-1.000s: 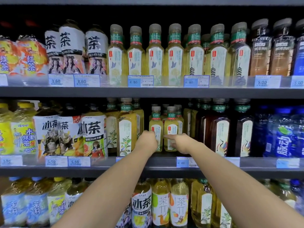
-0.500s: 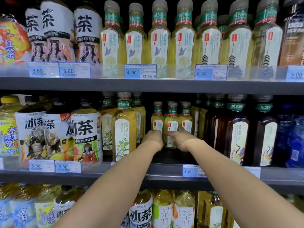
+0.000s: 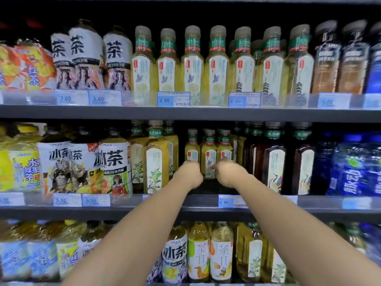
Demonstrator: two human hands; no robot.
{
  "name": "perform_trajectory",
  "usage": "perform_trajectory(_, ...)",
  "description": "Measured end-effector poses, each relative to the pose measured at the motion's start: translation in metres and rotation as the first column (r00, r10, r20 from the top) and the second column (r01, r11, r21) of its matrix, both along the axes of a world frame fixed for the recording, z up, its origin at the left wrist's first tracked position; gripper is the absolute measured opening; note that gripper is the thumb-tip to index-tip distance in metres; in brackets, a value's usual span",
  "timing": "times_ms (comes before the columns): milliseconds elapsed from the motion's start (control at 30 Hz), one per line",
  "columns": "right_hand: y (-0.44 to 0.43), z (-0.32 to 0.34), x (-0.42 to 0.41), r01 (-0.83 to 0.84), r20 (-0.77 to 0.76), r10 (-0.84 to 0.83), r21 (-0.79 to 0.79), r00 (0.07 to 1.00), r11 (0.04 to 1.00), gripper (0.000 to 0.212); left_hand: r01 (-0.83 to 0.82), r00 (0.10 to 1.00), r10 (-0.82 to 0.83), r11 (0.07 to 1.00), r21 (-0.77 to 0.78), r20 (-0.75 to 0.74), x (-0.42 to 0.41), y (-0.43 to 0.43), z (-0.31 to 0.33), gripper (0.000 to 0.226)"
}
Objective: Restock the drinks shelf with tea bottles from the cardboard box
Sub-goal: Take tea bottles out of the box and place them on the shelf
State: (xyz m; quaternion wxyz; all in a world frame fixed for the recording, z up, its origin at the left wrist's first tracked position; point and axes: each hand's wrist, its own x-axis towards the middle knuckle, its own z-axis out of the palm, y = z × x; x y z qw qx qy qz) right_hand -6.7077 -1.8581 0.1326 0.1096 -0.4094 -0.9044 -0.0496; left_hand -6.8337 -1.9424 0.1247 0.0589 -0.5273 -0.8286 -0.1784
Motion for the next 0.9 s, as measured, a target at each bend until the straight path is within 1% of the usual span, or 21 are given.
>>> perform_trajectory(67, -0.02, 0.001, 0.019, -0.027, -0.036, 0.028, 0.02, 0.999, 0.999, 0.037, 0.028, 0.999, -0.026, 0.997, 0.076, -0.022, 0.019, -0.024, -0.001, 0.023)
perform_trajectory(133, -0.043, -0.003, 0.039, -0.04, -0.108, 0.045, 0.05, 0.993, 0.998, 0.035, 0.047, 0.996, -0.035, 0.986, 0.158, -0.077, 0.039, -0.048, -0.005, 0.02)
perform_trajectory(233, -0.085, -0.016, 0.069, -0.058, -0.223, 0.085, 0.124, 0.971, 0.991, 0.027, 0.11, 0.975, -0.039, 0.94, 0.322, -0.221, 0.069, -0.086, -0.021, 0.019)
perform_trajectory(300, -0.108, -0.034, 0.088, -0.06, -0.286, 0.107, 0.171, 0.952, 0.983, 0.023, 0.201, 0.947, -0.083, 0.907, 0.37, -0.312, 0.085, -0.11, -0.042, 0.018)
perform_trajectory(333, -0.119, -0.046, 0.096, -0.045, -0.305, 0.098, 0.175, 0.947, 0.984, 0.022, 0.242, 0.93, -0.114, 0.906, 0.347, -0.351, 0.092, -0.121, -0.057, 0.018)
perform_trajectory(400, -0.139, -0.074, 0.11, -0.035, -0.3, 0.081, 0.155, 0.95, 0.987, 0.023, 0.29, 0.897, -0.176, 0.927, 0.239, -0.405, 0.105, -0.142, -0.094, 0.019)
perform_trajectory(467, -0.158, -0.111, 0.123, -0.037, -0.301, 0.061, 0.083, 0.952, 0.996, 0.025, 0.31, 0.878, -0.234, 0.943, 0.123, -0.419, 0.118, -0.159, -0.137, 0.022)
perform_trajectory(500, -0.166, -0.13, 0.128, -0.038, -0.299, 0.052, 0.051, 0.953, 0.998, 0.026, 0.317, 0.876, -0.256, 0.944, 0.089, -0.408, 0.123, -0.167, -0.158, 0.024)
perform_trajectory(633, -0.189, -0.22, 0.145, -0.029, -0.287, 0.019, -0.031, 0.958, 0.999, 0.029, 0.323, 0.898, -0.295, 0.946, 0.035, -0.325, 0.131, -0.19, -0.243, 0.032)
perform_trajectory(700, -0.199, -0.271, 0.151, -0.042, -0.296, 0.014, -0.088, 0.955, 0.995, 0.028, 0.284, 0.924, -0.274, 0.959, -0.002, -0.267, 0.129, -0.196, -0.291, 0.028)
perform_trajectory(800, -0.208, -0.358, 0.156, -0.046, -0.256, -0.016, -0.232, 0.967, 0.972, 0.025, 0.222, 0.96, -0.233, 0.971, -0.088, -0.154, 0.127, -0.209, -0.373, 0.02)
perform_trajectory(867, -0.216, -0.415, 0.156, -0.026, -0.209, -0.05, -0.346, 0.977, 0.938, 0.024, 0.193, 0.976, -0.205, 0.968, -0.161, -0.067, 0.128, -0.221, -0.426, 0.024)
perform_trajectory(900, -0.22, -0.441, 0.156, -0.002, -0.174, -0.076, -0.408, 0.982, 0.913, 0.025, 0.18, 0.98, -0.193, 0.964, -0.194, -0.052, 0.127, -0.226, -0.45, 0.028)
